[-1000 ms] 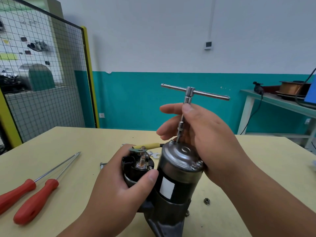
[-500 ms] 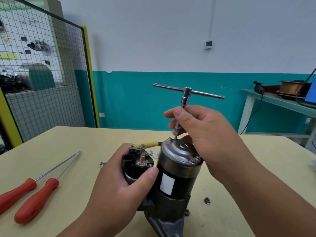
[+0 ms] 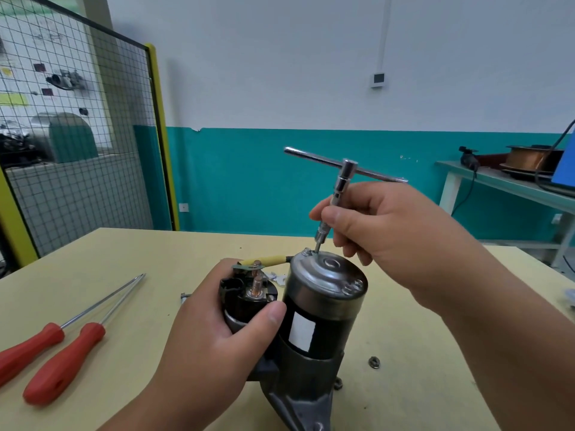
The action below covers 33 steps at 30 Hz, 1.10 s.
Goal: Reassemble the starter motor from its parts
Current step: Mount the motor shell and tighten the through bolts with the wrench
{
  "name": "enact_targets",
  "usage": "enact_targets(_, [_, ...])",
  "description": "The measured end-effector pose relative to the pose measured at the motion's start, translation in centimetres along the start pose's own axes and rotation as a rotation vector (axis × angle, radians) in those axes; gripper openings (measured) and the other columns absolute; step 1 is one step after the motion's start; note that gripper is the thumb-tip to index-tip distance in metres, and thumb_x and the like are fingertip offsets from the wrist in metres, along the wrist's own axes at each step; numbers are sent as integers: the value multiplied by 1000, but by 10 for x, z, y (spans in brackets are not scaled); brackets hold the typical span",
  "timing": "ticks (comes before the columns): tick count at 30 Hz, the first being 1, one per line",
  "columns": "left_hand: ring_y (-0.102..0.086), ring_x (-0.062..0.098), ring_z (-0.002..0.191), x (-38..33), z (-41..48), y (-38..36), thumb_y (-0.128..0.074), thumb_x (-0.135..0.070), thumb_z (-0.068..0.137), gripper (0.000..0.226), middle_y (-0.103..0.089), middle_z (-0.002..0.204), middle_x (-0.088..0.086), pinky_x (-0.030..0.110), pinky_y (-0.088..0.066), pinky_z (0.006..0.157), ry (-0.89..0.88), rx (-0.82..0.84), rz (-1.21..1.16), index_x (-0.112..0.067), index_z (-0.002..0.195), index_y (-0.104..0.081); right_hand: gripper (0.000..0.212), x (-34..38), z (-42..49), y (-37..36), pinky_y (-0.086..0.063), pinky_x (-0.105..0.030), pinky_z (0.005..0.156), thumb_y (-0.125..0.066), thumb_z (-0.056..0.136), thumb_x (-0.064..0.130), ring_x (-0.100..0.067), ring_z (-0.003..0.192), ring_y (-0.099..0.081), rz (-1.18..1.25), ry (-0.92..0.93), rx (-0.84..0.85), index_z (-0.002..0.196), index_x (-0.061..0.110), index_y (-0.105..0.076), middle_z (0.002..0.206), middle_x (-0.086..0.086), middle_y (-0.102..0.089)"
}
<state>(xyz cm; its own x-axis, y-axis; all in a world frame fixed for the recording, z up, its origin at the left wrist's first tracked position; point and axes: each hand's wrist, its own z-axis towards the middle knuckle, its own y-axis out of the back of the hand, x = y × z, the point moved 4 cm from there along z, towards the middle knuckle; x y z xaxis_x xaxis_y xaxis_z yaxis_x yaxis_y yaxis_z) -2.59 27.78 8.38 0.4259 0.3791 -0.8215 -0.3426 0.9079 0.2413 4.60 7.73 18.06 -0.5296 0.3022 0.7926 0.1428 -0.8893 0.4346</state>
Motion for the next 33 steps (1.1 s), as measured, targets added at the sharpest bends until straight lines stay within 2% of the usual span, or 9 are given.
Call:
enact_targets(4, [-72,5,81,-1,0,0,-64,-64,66,38,-75,86,-15,34,-56,67,-8,4,5,-47,100,-67,16,-5,1,-6,-47,-27,56,-71,93,41,-5,53,-56,11,2,-91,88,25,-69,61,7,-65])
enact_targets(6, [-73,5,81,0,0,0,-65,-64,65,40,-75,87,-15,38,-60,67,4,1,-1,-47,101,-67,8,-5,1,-8,-47,-27,58,-68,97,38,-4,56,-56,46,-10,-79,91,32,-71,63,8,-64])
enact_targets(10, [-75,10,81,5,0,0,-68,-64,64,44,-75,89,-12,52,-67,64,61,1,-42,-44,103,-69,24,-4,0,-5,-47,-21,58,-57,104,22,-2,59,-58,42,-31,12,93,31,-77,68,11,-67])
enact_targets(15, [-75,9,81,7,0,0,-68,-64,63,44,-76,89,-13,49,-67,63,55,6,-38,-45,103,-69,14,-6,0,-10,-45,-14,52,-69,97,28,-1,54,-55,114,-18,-66,87,23,-77,61,10,-64])
enact_targets(18, [-74,6,80,4,-1,-1,-66,-64,65,43,-75,87,-16,42,-66,61,16,4,-6,-47,104,-68,16,-10,0,-14,-43,-20,52,-74,91,36,-3,52,-50,173,-24,-135,86,21,-76,56,12,-59])
enact_targets(21, [-74,6,82,5,0,0,-65,-65,63,42,-75,88,-15,37,-66,57,31,4,-20,-48,102,-68,15,-9,0,-15,-42,-26,59,-68,97,36,-1,55,-50,152,-31,-109,93,27,-78,58,14,-59])
enact_targets(25, [-74,7,83,6,1,1,-65,-66,64,42,-75,87,-14,31,-64,57,25,-5,-31,-45,100,-68,27,-9,0,-15,-42,-24,59,-55,106,27,-4,60,-52,163,-39,-32,97,35,-79,64,14,-60])
enact_targets(29, [-74,7,83,4,1,0,-64,-65,64,39,-75,88,-14,33,-62,60,11,-3,-23,-47,99,-68,16,-7,0,-19,-42,-22,58,-67,100,29,-1,55,-50,145,30,-88,88,23,-77,59,13,-59])
enact_targets(33, [-72,5,83,0,1,0,-62,-64,66,37,-75,87,-15,24,-50,65,-19,-11,16,-49,99,-67,24,-12,0,-23,-35,-29,58,-74,95,34,-6,53,-41,215,33,-158,77,21,-66,59,11,-50])
